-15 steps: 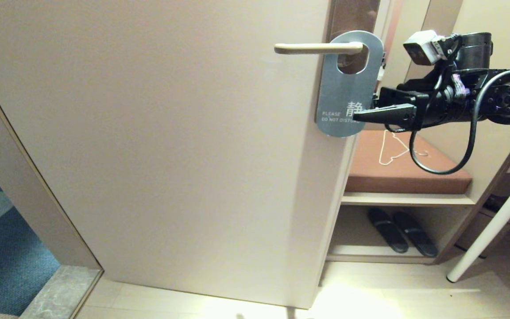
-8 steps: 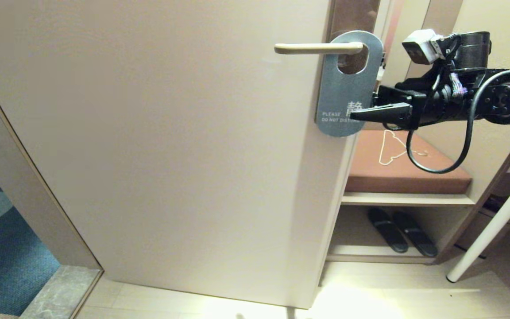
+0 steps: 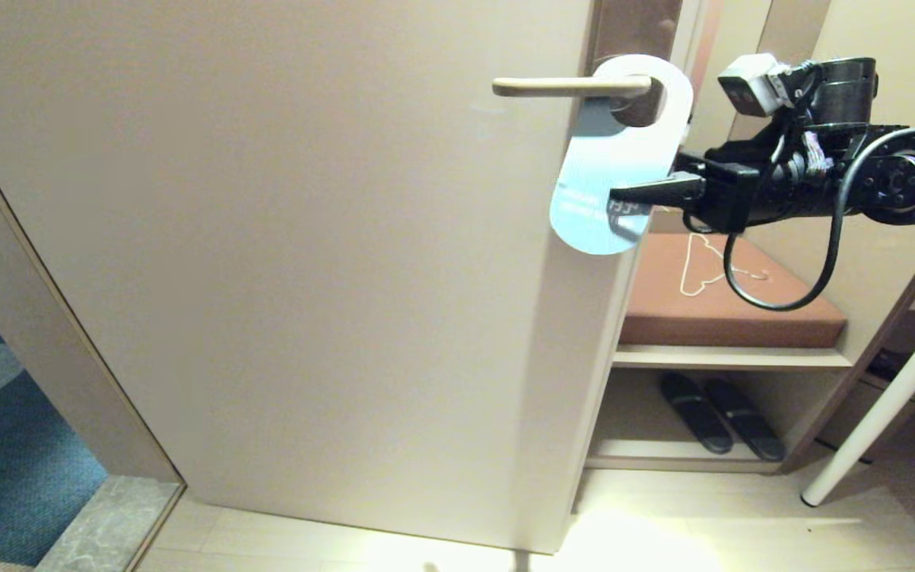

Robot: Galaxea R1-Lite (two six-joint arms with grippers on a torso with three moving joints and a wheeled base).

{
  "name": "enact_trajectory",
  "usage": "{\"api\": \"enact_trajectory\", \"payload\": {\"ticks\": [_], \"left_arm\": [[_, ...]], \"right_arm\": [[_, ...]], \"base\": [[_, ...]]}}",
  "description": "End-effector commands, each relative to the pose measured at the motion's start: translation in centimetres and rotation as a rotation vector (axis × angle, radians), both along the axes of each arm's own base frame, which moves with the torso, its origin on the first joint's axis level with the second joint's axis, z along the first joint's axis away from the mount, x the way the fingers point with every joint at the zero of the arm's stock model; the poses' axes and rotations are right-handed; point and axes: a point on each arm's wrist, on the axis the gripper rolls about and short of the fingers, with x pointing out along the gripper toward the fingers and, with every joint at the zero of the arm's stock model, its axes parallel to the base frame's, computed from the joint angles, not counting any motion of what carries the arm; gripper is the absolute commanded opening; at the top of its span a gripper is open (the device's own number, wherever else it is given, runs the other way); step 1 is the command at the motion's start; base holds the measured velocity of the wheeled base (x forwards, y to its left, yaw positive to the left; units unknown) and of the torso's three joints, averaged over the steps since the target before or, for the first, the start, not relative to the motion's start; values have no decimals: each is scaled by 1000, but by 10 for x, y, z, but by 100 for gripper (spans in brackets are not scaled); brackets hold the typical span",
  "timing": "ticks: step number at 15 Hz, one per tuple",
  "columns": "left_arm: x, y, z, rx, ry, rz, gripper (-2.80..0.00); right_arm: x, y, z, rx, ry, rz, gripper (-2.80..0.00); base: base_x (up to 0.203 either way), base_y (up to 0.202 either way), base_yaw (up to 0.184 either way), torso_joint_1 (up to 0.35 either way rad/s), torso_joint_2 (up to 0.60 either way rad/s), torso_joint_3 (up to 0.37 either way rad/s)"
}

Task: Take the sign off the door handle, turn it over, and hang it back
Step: Take down the sign

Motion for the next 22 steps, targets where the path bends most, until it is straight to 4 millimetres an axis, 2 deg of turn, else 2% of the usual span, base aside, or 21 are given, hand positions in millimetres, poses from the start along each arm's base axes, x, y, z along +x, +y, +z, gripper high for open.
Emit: {"api": "enact_trajectory", "payload": {"ticks": [1, 22], "left_arm": [[0, 0, 0, 1, 1, 0, -280], [0, 0, 0, 1, 1, 0, -280]], "right_arm": [[0, 0, 0, 2, -4, 9, -280], [-6, 2, -3, -20, -26, -63, -280]], "base": [[0, 0, 0, 0, 0, 0], [0, 0, 0, 0, 0, 0]]}}
